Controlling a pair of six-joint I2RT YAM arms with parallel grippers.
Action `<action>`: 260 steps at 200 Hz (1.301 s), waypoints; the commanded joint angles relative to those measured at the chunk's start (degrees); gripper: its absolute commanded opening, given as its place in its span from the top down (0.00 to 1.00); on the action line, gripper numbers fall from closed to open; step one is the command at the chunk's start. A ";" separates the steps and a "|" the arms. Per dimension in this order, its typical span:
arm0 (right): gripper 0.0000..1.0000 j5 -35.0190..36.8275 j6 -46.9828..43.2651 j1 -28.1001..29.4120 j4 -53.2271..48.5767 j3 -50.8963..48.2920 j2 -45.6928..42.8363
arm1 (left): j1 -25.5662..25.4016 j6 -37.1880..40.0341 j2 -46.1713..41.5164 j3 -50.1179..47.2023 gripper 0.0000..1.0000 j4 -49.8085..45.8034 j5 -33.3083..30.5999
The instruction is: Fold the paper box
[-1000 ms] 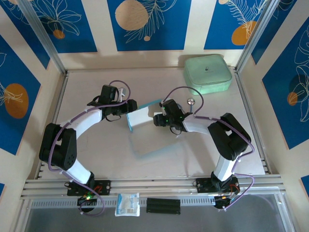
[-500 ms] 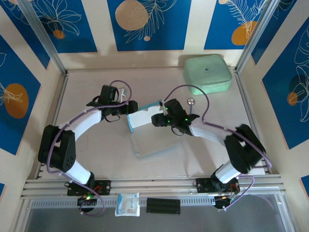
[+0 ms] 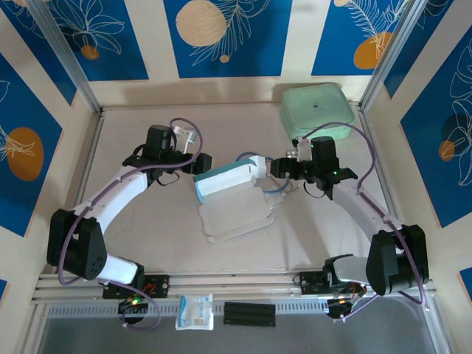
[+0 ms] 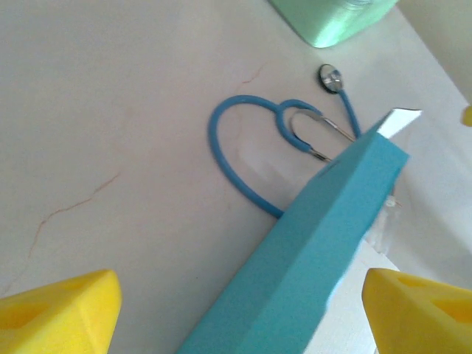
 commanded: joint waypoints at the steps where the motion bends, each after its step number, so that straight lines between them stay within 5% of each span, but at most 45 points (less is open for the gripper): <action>1: 0.20 -7.94 -8.49 0.17 -3.24 1.10 2.27 | -1.06 5.79 -2.35 0.82 0.15 -4.03 5.68; 66: 0.36 3.44 -14.56 6.02 -1.33 11.43 17.95 | -4.99 13.29 -1.37 4.04 0.15 -12.00 2.17; 98: 0.58 10.12 -16.76 8.42 -1.25 14.06 22.48 | -8.16 18.62 1.54 8.03 0.10 -17.02 -6.33; 162: 0.96 16.50 -24.29 14.59 3.88 12.61 22.66 | -10.30 21.59 9.98 12.78 0.08 -18.01 -4.62; 218: 0.99 18.50 -25.69 18.65 5.84 16.38 27.07 | -10.84 22.07 13.04 12.55 0.10 -19.99 -9.59; 260: 0.99 20.89 -25.47 19.96 6.27 17.76 28.86 | -10.84 21.30 12.86 8.28 0.23 -19.00 -17.19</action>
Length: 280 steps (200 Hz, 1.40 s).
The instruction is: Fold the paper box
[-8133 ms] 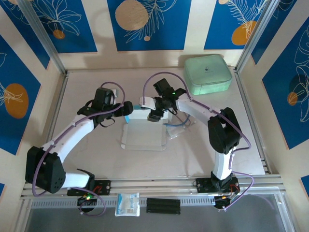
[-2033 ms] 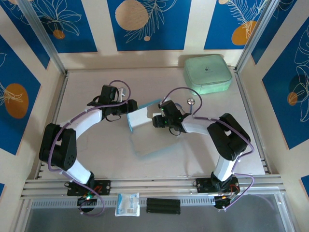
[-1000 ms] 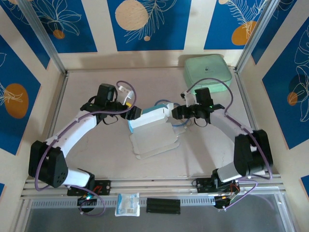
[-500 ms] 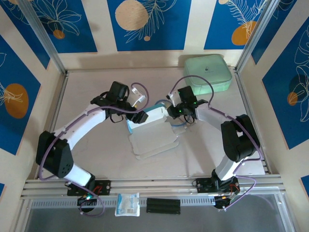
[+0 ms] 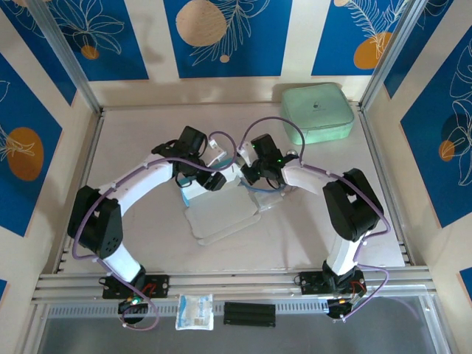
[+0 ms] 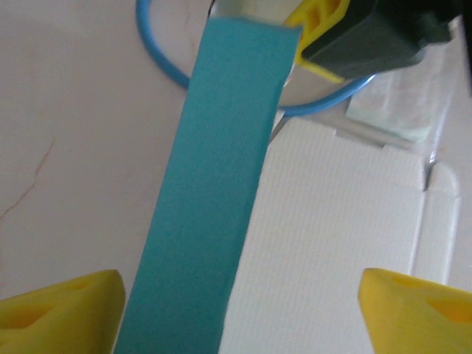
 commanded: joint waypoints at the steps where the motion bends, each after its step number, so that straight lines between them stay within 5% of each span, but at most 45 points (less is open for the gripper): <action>1: 0.99 2.08 -1.08 0.73 1.16 1.54 0.53 | -0.44 0.13 0.67 -2.72 0.23 -0.80 -5.04; 90: 0.98 7.74 8.81 4.06 -1.16 2.35 0.02 | -2.28 -6.65 1.56 -5.52 0.60 3.79 -13.90; 127: 0.95 6.10 19.65 6.14 -6.04 5.19 0.38 | -3.62 -8.38 1.79 -6.11 0.61 6.46 -19.52; 172: 0.92 9.51 26.40 8.22 -7.32 5.17 1.84 | -3.92 -8.58 1.94 -5.64 0.56 7.86 -20.92; 248: 0.94 22.02 19.52 10.90 -1.64 2.17 4.43 | -4.28 -14.29 -10.89 -9.44 0.18 12.23 -10.63; 280: 0.94 23.81 18.70 11.79 -0.60 2.11 4.45 | -4.03 -25.28 -17.76 -10.86 0.14 8.52 -16.70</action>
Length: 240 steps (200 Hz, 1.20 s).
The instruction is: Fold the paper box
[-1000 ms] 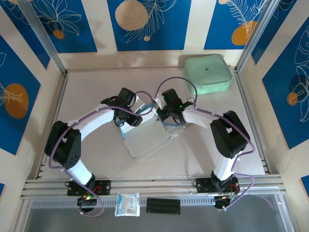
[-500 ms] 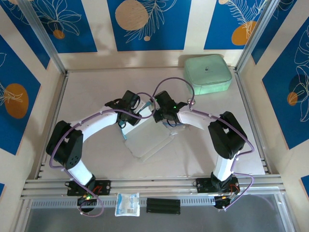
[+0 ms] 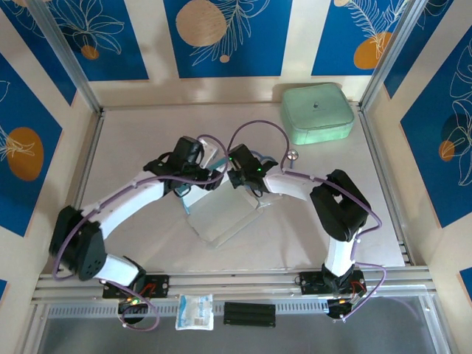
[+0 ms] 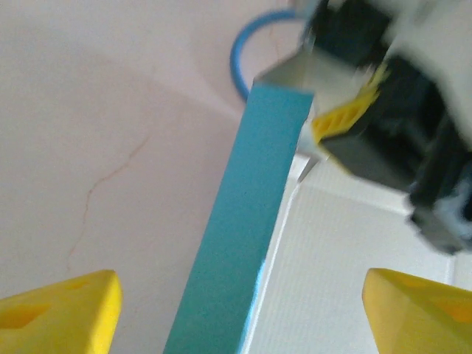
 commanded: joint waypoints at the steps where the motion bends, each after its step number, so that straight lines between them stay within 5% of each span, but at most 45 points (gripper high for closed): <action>1: 0.94 3.01 -1.76 0.77 0.93 -1.13 1.10 | -0.21 -10.31 -5.11 -1.36 0.14 -2.08 -3.66; 26: 0.94 2.93 -2.09 0.96 1.63 -1.51 0.52 | 1.99 -27.85 -9.46 -1.00 0.22 -13.71 -10.22; 63: 0.94 2.71 -2.89 1.03 1.71 -1.33 0.40 | 3.63 -45.16 -20.04 -8.67 0.23 -15.37 -1.64; 92: 0.94 2.59 -2.94 0.97 1.69 -1.17 0.31 | 3.76 -58.54 -26.66 -13.84 0.23 -18.43 -4.53; 148: 0.94 2.15 -1.73 1.98 0.87 -1.02 -0.40 | 6.19 -64.22 -26.97 -22.52 0.23 0.05 -0.90; 191: 0.94 2.32 1.43 3.30 -1.85 0.06 -1.32 | 7.75 -67.21 -24.54 -27.29 0.36 10.74 -1.00; 240: 0.88 0.36 15.96 4.96 -9.04 2.80 -2.42 | 8.10 -68.12 -24.03 -30.57 0.45 14.33 -1.10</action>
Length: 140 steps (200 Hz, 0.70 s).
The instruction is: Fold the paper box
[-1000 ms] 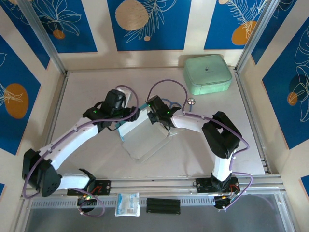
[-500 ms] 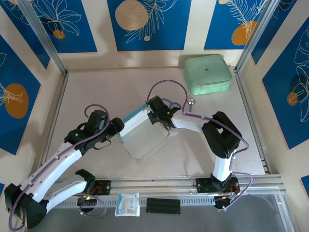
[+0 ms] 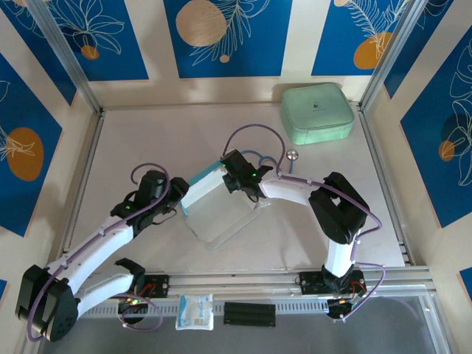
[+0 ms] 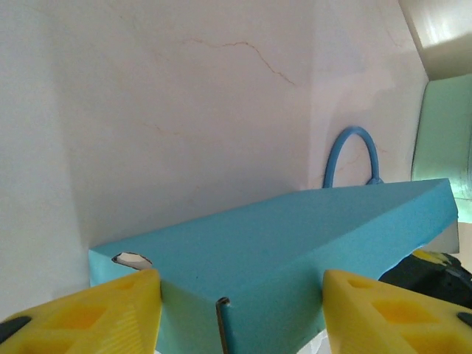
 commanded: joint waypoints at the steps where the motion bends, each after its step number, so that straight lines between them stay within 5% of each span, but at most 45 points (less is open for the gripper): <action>1: 0.87 -2.23 10.08 1.29 -6.22 2.45 -1.72 | 0.43 -1.73 0.63 -2.00 0.45 4.76 0.60; 51: 0.67 -5.13 15.61 2.87 -4.53 1.16 -0.79 | 0.51 2.88 1.96 -2.72 0.46 7.05 0.11; 85: 0.56 -2.02 12.21 2.91 -5.33 -1.90 -3.68 | 0.49 13.63 2.65 -2.37 0.48 8.07 -1.85; 140: 0.44 -18.37 0.94 -1.72 -3.67 -11.29 -19.39 | 0.44 21.75 4.37 -1.75 0.51 8.86 -2.34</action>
